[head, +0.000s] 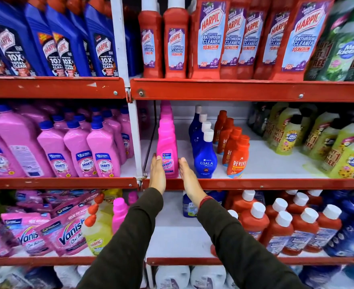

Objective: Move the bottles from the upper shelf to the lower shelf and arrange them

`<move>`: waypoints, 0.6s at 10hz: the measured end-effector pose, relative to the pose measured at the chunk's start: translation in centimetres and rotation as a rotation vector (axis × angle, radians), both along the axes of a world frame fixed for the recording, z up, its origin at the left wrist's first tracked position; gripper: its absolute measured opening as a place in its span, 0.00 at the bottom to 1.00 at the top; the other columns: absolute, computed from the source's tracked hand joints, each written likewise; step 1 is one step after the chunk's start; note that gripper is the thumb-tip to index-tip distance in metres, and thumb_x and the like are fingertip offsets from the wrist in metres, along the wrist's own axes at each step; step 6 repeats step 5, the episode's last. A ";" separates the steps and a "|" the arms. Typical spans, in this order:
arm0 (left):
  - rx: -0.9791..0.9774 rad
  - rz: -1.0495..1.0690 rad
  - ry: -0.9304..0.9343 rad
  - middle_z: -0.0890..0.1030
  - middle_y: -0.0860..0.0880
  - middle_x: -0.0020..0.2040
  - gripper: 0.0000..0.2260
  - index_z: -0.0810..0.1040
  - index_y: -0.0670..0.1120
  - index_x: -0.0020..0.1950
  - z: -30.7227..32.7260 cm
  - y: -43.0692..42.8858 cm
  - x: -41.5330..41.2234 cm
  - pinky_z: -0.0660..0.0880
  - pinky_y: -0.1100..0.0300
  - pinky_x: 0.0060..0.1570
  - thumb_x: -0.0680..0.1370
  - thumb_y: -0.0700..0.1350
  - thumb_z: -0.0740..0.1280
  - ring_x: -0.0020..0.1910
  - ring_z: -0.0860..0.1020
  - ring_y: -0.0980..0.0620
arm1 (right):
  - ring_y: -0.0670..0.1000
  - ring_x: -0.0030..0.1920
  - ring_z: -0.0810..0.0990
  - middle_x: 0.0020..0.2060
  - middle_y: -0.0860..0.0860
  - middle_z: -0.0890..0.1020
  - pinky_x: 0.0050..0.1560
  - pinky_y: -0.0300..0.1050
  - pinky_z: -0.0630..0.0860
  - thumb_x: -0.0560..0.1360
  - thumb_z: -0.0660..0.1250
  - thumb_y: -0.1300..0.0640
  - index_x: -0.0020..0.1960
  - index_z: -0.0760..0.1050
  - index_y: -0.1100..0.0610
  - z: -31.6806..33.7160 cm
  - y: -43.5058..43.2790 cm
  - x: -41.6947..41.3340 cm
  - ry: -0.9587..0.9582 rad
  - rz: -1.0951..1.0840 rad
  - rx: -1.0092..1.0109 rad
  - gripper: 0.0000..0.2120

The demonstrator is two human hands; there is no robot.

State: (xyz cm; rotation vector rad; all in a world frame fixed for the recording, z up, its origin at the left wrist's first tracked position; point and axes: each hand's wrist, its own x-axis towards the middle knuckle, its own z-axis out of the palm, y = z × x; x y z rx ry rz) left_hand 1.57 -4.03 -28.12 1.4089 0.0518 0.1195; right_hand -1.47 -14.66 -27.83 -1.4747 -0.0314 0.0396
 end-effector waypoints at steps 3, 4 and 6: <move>0.042 0.002 0.004 0.63 0.39 0.82 0.27 0.56 0.44 0.84 0.5 0.1 -0.6 0.60 0.40 0.81 0.87 0.55 0.51 0.82 0.63 0.41 | 0.37 0.58 0.77 0.68 0.47 0.76 0.56 0.33 0.72 0.82 0.51 0.36 0.77 0.64 0.49 0.9 -0.3 -1.4 -0.010 0.058 -0.138 0.29; 0.282 0.211 -0.216 0.57 0.46 0.85 0.27 0.52 0.49 0.85 1.3 -0.4 -2.3 0.55 0.45 0.83 0.87 0.56 0.52 0.84 0.56 0.47 | 0.45 0.70 0.72 0.71 0.43 0.72 0.70 0.41 0.67 0.85 0.51 0.44 0.75 0.66 0.47 2.7 -0.9 -3.0 -0.215 -0.077 -0.069 0.20; 0.511 0.421 -0.602 0.59 0.48 0.84 0.26 0.57 0.47 0.84 3.7 -1.1 -3.4 0.53 0.49 0.84 0.86 0.51 0.53 0.85 0.53 0.51 | 0.50 0.65 0.78 0.65 0.46 0.78 0.65 0.46 0.73 0.85 0.53 0.49 0.65 0.75 0.50 6.8 -2.8 -5.0 -0.486 -0.269 0.007 0.16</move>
